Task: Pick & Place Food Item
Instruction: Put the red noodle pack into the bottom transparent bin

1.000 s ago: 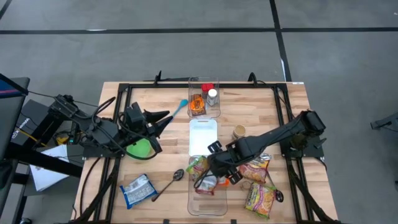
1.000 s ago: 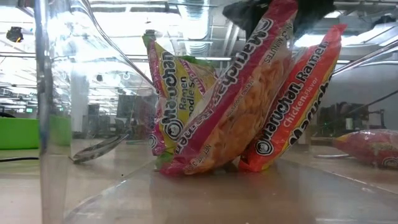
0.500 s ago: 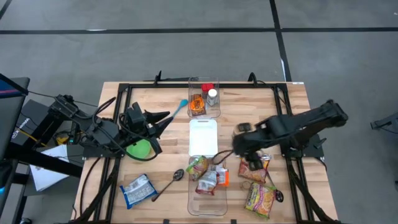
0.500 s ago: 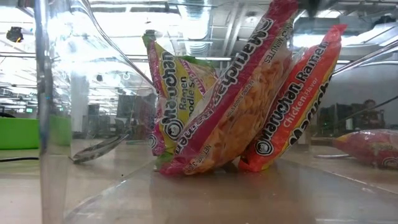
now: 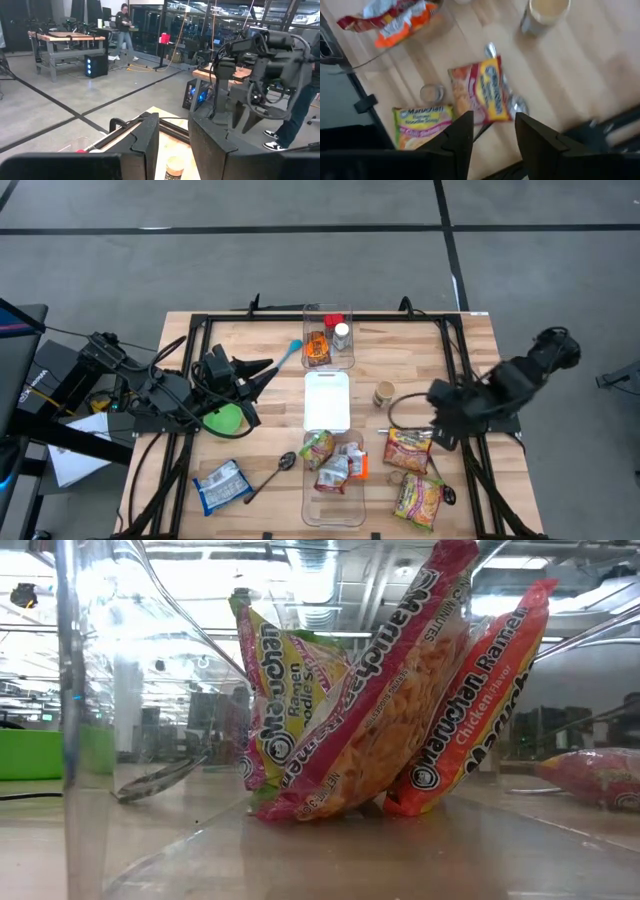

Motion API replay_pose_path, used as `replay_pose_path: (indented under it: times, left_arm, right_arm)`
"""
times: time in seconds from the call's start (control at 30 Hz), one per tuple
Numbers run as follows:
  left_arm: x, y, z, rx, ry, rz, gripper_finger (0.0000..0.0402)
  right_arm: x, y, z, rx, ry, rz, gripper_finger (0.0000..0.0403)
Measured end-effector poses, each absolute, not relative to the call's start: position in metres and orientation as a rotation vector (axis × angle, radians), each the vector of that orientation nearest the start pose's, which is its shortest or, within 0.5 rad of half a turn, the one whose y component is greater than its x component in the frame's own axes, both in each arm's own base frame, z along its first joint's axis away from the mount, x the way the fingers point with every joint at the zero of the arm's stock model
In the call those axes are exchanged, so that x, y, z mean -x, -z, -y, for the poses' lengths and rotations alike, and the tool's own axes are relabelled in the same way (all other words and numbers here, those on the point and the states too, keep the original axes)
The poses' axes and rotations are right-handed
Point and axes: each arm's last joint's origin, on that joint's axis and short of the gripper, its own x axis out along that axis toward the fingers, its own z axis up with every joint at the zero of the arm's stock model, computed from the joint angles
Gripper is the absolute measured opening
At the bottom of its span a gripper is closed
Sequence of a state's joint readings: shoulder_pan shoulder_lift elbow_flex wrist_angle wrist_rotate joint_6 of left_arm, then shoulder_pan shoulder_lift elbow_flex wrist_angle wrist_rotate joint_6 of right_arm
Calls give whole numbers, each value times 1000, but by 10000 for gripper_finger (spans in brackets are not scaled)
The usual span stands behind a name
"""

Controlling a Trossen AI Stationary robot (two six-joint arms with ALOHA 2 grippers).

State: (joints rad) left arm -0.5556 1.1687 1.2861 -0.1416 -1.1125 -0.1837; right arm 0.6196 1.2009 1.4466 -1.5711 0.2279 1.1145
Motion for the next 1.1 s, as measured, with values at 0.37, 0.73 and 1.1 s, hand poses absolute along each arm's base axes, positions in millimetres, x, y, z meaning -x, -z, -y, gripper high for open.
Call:
replay_pose_path:
  times: [0.37, 0.73, 1.1]
  left_arm:
    - [-212, -433, 101, 87, -559, 14, 99]
    - [-218, -434, 85, 50, -651, 10, 99]
    - [-228, -440, 46, -1, -831, 27, 99]
  right_arm:
    - [-95, -338, -131, -617, 473, -1150, 128]
    - [-86, -305, -132, -730, 701, -984, 130]
    - [-96, -309, -83, -885, 797, -927, 128]
